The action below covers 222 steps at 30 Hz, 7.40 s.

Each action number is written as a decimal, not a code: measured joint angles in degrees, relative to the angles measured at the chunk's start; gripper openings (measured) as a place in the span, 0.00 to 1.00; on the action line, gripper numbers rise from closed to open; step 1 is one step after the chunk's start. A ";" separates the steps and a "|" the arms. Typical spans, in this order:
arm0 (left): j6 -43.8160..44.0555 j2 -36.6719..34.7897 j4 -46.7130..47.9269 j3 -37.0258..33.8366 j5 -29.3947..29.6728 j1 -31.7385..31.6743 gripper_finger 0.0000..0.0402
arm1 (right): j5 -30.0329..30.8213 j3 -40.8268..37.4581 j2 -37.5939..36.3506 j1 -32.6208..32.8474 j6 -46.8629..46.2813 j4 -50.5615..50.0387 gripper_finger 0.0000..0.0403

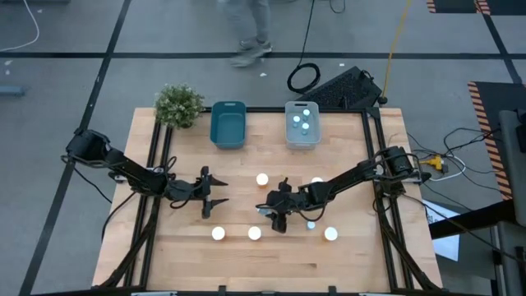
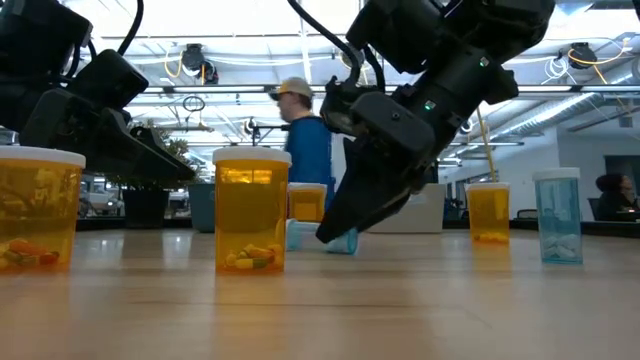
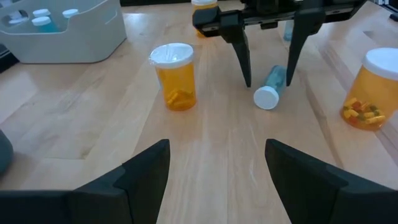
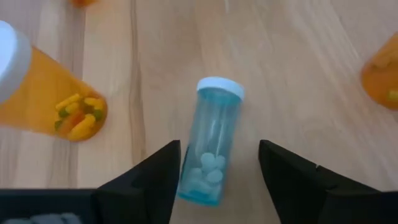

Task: Pick and place medicine bottles into bin by pill shape (circle, oval)
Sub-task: Put the blue pill bottle into the gray bin

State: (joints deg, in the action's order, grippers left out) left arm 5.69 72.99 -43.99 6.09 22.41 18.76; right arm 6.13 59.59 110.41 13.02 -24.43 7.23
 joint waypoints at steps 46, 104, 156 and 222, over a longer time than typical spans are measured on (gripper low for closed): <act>-5.45 -0.02 -17.67 1.31 -5.33 0.02 0.67 | 3.08 -0.88 -9.07 -1.70 19.88 28.09 0.27; -11.08 10.99 -23.78 20.59 -20.79 -7.15 0.28 | 4.31 -9.57 -9.01 -1.62 29.38 55.55 0.29; -5.40 10.32 -18.58 18.12 -20.92 -9.57 0.50 | 7.32 -9.51 -9.03 -3.15 20.37 44.17 0.25; -5.33 10.49 -11.30 18.18 -19.43 -9.79 0.29 | 4.23 -9.50 -19.09 -3.07 7.09 16.30 0.66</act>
State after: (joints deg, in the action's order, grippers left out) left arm 0.37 83.48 -55.28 24.27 2.98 8.97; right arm 10.37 50.10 91.32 9.95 -17.34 23.53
